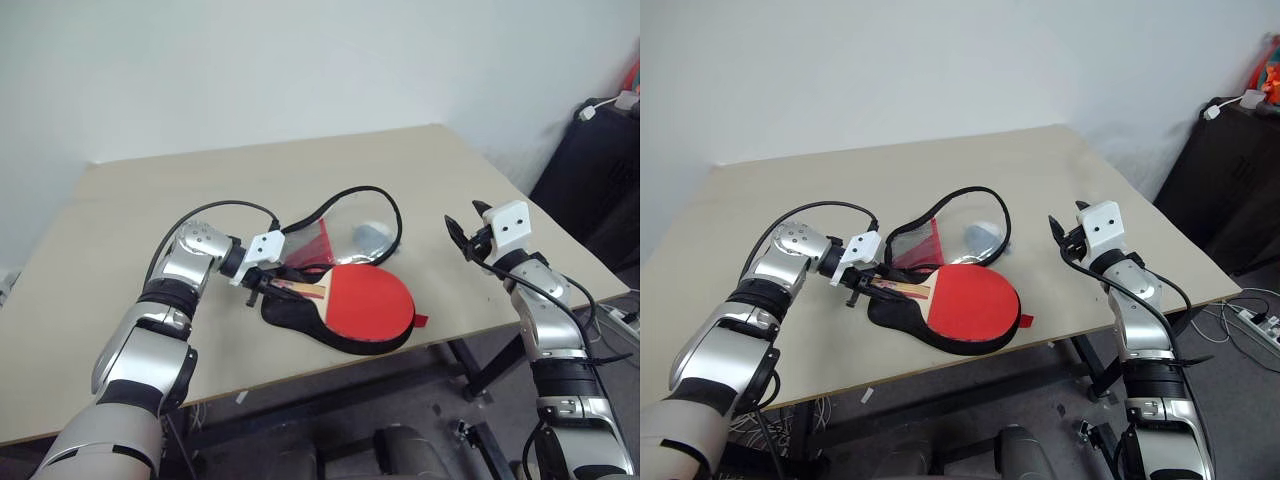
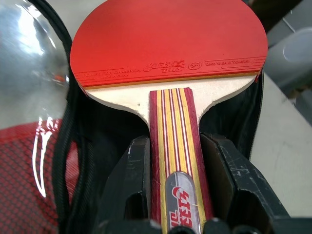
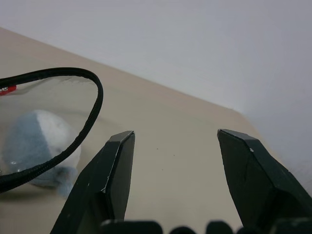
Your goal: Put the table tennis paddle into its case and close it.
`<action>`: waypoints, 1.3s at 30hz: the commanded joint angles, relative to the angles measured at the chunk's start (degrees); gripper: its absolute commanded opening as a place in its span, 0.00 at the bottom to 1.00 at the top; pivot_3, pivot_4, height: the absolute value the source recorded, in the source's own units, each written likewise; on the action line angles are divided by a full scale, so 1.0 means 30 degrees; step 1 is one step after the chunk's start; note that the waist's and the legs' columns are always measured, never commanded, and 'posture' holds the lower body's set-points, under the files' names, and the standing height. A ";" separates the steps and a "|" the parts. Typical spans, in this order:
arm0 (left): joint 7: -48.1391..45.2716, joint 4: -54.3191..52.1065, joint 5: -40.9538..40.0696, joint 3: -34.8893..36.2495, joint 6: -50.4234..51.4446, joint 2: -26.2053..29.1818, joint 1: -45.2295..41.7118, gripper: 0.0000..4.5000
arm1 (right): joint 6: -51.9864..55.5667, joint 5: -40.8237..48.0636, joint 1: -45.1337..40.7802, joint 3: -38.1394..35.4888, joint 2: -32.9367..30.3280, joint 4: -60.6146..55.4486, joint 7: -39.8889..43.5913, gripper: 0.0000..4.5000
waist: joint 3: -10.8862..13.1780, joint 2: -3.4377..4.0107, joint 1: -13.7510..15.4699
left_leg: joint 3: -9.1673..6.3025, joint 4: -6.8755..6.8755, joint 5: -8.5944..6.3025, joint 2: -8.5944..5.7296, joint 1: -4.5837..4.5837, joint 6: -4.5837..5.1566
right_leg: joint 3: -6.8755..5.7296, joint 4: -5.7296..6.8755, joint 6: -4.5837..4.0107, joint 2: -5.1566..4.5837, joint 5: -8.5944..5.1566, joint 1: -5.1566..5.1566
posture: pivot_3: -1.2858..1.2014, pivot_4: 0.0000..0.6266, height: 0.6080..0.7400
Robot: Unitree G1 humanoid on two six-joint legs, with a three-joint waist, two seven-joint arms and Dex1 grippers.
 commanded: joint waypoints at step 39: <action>0.0353 0.3029 0.2766 0.1543 -0.3193 -0.1300 -0.2078 0.26 | 0.1379 0.0487 0.2557 -0.0188 0.0045 -0.4485 -0.0684 0.65 | -0.0008 -0.0023 0.0059 | 0.0000 0.0083 -0.0010 -0.0017 0.0003 0.0020 | 0.0027 -0.0002 0.0061 0.0001 0.0037 0.0058 | 0.52 0.00 1.00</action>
